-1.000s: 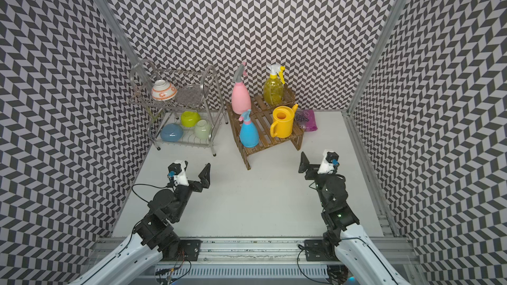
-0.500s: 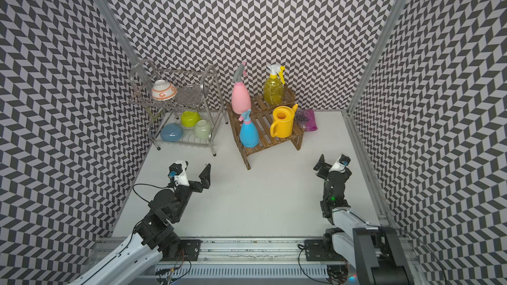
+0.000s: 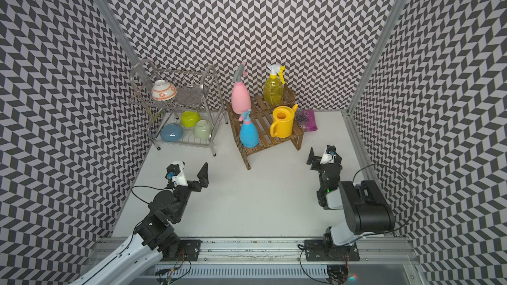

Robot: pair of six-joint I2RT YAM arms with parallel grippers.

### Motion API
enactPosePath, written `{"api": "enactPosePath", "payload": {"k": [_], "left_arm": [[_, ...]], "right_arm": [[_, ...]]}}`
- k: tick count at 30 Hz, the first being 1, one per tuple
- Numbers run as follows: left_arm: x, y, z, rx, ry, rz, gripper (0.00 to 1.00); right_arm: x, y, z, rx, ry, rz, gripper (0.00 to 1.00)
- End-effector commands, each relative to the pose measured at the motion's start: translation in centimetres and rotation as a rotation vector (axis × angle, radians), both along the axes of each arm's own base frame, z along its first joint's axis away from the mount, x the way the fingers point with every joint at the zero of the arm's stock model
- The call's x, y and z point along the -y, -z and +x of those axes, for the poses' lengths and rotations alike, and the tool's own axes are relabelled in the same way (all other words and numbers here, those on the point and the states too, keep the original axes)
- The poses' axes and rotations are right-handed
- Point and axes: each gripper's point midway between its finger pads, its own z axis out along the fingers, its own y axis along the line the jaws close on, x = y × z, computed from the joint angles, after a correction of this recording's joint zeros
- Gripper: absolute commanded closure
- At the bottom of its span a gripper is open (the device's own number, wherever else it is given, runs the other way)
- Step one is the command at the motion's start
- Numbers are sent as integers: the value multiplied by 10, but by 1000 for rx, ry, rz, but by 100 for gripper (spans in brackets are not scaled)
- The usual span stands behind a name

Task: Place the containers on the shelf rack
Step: Reset both arms

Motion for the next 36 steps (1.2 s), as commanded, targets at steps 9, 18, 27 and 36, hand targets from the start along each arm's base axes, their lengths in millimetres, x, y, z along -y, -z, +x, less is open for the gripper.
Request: {"api": "enactPosePath", "payload": {"k": [9, 18, 27, 36], "left_arm": [[-85, 57, 60, -86, -266, 121, 0], [-67, 54, 96, 105, 45, 91, 0], [-71, 72, 129, -34, -17, 102, 0], [-71, 72, 130, -48, -18, 101, 0]], "right_arm": [[-12, -12, 5, 28, -62, -39, 0], [-12, -13, 5, 30, -62, -39, 0], [-12, -13, 6, 31, -62, -38, 0], [-13, -13, 5, 30, -62, -38, 0]]}}
